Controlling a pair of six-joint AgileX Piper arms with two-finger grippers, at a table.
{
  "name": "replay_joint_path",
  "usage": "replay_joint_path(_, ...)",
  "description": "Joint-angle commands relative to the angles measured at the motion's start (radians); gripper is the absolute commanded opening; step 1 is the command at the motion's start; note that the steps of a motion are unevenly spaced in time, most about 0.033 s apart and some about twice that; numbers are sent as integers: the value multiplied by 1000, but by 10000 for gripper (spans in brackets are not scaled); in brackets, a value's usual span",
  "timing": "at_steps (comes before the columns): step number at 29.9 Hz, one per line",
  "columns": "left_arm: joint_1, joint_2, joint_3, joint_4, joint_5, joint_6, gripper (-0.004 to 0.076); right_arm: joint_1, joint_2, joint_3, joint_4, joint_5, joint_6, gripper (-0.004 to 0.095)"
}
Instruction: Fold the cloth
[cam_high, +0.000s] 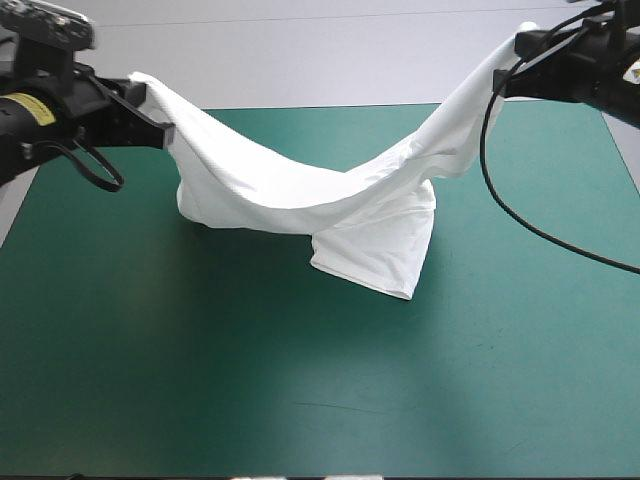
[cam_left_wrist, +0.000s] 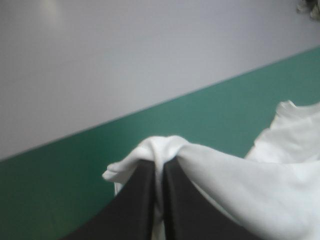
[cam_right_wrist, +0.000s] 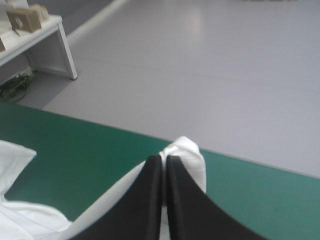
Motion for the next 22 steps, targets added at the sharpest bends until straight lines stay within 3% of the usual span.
replay_joint_path(1,-5,-31,-162,5,-87,29,19,-1,-49,-134,37,-75,-6,-17)
replay_joint_path(12,-5,-31,-467,80,-145,118,19,-1,-52,-487,35,-104,-15,-17)
replay_joint_path(22,-5,-31,-550,140,-222,150,19,-1,-52,-628,15,-179,-45,-17)
